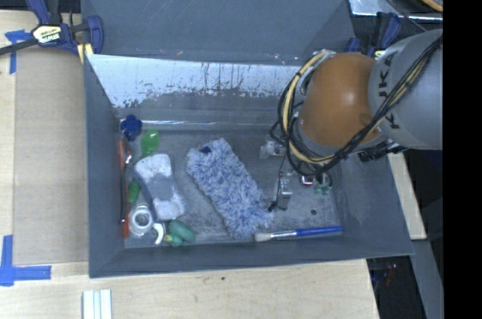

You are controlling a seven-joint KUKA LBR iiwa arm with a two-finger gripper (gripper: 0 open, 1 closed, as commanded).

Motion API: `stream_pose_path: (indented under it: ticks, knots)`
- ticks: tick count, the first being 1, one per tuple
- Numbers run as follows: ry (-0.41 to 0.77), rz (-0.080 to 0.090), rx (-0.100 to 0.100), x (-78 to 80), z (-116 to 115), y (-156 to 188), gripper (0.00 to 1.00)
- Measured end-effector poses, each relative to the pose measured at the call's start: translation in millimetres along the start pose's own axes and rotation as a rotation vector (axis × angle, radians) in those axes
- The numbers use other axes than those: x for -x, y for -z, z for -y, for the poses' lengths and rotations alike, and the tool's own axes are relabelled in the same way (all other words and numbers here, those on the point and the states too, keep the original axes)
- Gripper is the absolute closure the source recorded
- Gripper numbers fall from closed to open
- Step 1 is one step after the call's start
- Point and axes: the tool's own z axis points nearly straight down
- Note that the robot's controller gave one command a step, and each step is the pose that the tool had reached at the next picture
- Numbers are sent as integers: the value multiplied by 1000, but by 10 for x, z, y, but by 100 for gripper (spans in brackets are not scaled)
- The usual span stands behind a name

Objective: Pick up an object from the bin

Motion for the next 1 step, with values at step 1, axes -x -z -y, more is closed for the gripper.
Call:
stream_pose_path:
  ticks: [1]
  knots:
    - [19,10,2,-33,-317,135,0]
